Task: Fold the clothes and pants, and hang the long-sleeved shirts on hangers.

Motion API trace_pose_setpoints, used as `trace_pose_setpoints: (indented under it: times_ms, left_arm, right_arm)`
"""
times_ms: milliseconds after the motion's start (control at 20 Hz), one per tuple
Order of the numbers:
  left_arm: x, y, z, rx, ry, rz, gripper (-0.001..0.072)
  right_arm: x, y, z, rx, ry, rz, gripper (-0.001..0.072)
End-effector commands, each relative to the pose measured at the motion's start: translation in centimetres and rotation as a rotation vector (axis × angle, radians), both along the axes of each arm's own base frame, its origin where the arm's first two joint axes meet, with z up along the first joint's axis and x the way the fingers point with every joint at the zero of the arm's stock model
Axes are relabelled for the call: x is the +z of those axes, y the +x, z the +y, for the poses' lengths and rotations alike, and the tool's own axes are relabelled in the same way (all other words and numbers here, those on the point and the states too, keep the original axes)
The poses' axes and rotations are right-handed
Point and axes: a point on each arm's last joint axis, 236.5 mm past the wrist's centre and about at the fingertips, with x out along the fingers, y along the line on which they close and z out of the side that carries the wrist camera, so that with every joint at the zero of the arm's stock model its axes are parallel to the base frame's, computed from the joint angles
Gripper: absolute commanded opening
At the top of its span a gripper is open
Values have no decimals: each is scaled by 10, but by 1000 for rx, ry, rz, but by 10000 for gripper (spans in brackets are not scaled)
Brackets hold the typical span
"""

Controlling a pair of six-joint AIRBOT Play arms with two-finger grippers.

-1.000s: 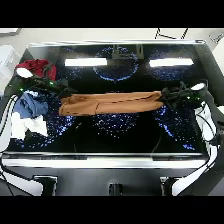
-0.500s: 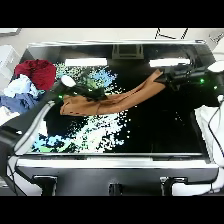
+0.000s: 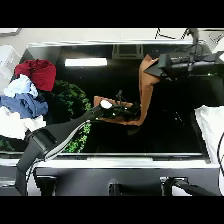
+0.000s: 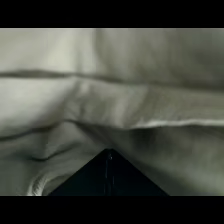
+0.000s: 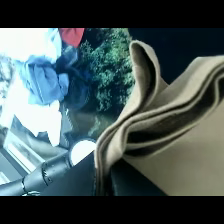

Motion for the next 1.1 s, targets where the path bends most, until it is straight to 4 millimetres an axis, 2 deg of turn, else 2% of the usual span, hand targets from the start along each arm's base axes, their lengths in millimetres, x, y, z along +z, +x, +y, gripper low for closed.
trace_pose_setpoints:
  times_ms: [0,50,150,200,250,300,400,500,550,600,650,700,800,850,950,1000,1050]
  left_arm:
    - [-1,28,5,108,-21,-22,20]
    - [-3,41,26,101,12,-36,20]
    - [3,75,92,79,136,-100,19]
    - [10,92,136,76,222,-138,19]
    - [21,109,190,86,329,-178,20]
    - [37,123,249,111,440,-217,20]
    - [81,134,358,187,630,-287,21]
    - [133,128,440,284,747,-346,22]
    - [159,121,468,329,781,-381,22]
    - [184,115,490,368,807,-426,22]
    - [205,108,504,401,819,-462,22]
    - [224,102,513,428,826,-493,23]
    - [247,90,524,458,838,-533,23]
    - [254,85,524,446,849,-558,23]
    - [260,78,523,422,863,-580,24]
    - [260,75,522,415,863,-574,23]
    - [258,73,521,406,864,-564,24]
  right_arm:
    - [-17,2,29,47,-15,17,39]
    - [-25,8,42,53,-8,21,39]
    - [-47,21,72,62,1,36,39]
    - [-62,26,87,69,6,51,39]
    - [-80,31,107,78,13,74,39]
    - [-99,34,124,88,21,105,39]
    - [-144,33,163,101,44,194,40]
    - [-193,28,196,96,52,300,41]
    - [-218,22,211,89,56,367,64]
    - [-238,15,221,82,62,433,175]
    - [-251,11,228,75,81,487,436]
    - [-255,9,230,76,95,511,646]
    - [-239,26,207,54,111,478,645]
    - [-221,40,184,36,121,436,645]
    - [-190,65,114,-27,79,365,645]
    - [-185,71,69,-69,9,354,645]
    - [-191,68,16,-120,-93,387,644]
